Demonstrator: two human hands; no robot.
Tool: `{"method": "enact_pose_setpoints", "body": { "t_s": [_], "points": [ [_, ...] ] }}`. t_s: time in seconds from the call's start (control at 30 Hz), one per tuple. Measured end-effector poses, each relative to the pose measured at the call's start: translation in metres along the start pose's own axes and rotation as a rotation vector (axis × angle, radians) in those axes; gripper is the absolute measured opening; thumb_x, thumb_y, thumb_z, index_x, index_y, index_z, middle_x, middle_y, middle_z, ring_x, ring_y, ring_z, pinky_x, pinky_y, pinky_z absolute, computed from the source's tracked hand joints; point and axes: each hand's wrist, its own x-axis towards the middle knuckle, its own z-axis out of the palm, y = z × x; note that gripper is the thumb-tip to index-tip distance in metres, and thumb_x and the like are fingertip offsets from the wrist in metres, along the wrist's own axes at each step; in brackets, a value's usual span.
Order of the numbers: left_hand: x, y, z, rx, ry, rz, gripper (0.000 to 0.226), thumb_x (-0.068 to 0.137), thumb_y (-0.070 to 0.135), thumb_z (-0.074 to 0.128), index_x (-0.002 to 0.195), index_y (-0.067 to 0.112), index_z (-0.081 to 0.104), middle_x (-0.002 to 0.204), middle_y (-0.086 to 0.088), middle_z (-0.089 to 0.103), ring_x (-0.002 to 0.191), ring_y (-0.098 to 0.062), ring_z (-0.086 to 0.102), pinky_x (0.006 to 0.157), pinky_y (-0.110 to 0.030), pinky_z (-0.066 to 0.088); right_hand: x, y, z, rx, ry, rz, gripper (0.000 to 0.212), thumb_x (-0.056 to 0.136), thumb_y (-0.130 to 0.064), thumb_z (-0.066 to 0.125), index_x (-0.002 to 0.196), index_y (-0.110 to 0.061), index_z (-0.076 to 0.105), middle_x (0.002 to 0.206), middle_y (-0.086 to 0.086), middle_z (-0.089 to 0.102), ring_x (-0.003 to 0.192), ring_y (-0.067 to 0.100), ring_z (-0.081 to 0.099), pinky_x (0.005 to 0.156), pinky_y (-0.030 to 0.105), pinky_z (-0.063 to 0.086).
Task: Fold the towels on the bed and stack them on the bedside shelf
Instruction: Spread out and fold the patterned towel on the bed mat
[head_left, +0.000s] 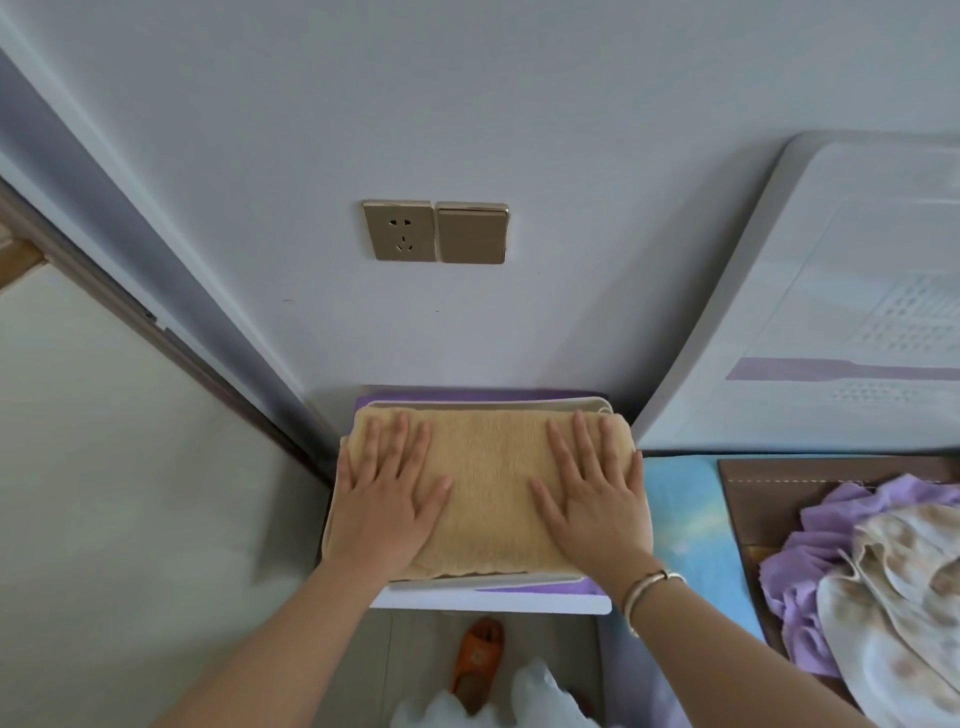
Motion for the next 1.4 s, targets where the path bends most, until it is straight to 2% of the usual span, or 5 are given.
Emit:
{"method": "enact_pose_setpoints", "body": {
  "t_s": [0.27, 0.63, 0.8, 1.2, 1.4],
  "points": [
    [0.023, 0.051, -0.043, -0.145, -0.049, 0.176, 0.059, 0.097, 0.055, 0.023, 0.151, 0.036, 0.008, 0.159, 0.011, -0.014, 0.147, -0.017, -0.015, 0.119, -0.044, -0.002, -0.007, 0.036, -0.028, 0.267, 0.023, 0.052, 0.065, 0.092, -0.061, 0.01, 0.149, -0.037, -0.008, 0.158, -0.011, -0.015, 0.146, 0.015, -0.016, 0.12, 0.045, 0.0],
    [0.017, 0.347, -0.018, -0.256, -0.174, 0.668, 0.045, 0.09, 0.039, 0.038, 0.123, 0.019, 0.062, 0.132, 0.0, 0.058, 0.126, -0.023, 0.05, 0.103, -0.042, 0.036, -0.132, 0.255, -0.037, 0.384, 0.154, 0.676, 0.06, 0.095, -0.032, 0.043, 0.15, -0.024, 0.021, 0.159, 0.001, 0.016, 0.147, 0.024, 0.009, 0.118, 0.043, 0.013],
    [-0.005, 0.445, 0.027, -0.341, -0.302, 0.644, 0.028, 0.091, 0.027, 0.051, 0.113, 0.017, 0.067, 0.114, -0.001, 0.067, 0.106, -0.024, 0.061, 0.093, -0.037, 0.045, -0.201, 0.349, -0.016, 0.476, 0.031, 0.846, 0.047, 0.098, -0.032, 0.04, 0.143, -0.024, 0.034, 0.16, 0.003, 0.012, 0.147, 0.023, 0.004, 0.117, 0.047, 0.011],
    [0.003, 0.53, 0.086, -0.487, -0.5, 0.432, 0.027, 0.094, 0.025, 0.05, 0.117, 0.02, 0.063, 0.118, 0.004, 0.064, 0.106, -0.015, 0.06, 0.093, -0.038, 0.05, -0.193, 0.449, 0.06, 0.412, -0.325, 0.628, 0.039, 0.099, -0.043, 0.034, 0.134, -0.034, 0.05, 0.161, 0.0, 0.0, 0.147, 0.025, -0.009, 0.116, 0.051, 0.001],
    [0.022, 0.514, 0.094, -0.539, -0.466, 0.341, 0.024, 0.095, 0.019, 0.051, 0.115, 0.019, 0.063, 0.117, 0.005, 0.064, 0.102, -0.005, 0.054, 0.083, -0.018, 0.04, -0.152, 0.455, 0.086, 0.342, -0.484, 0.449, 0.04, 0.098, -0.045, 0.033, 0.136, -0.042, 0.045, 0.16, 0.0, -0.009, 0.145, 0.024, -0.019, 0.114, 0.052, -0.009]
  ]
}}
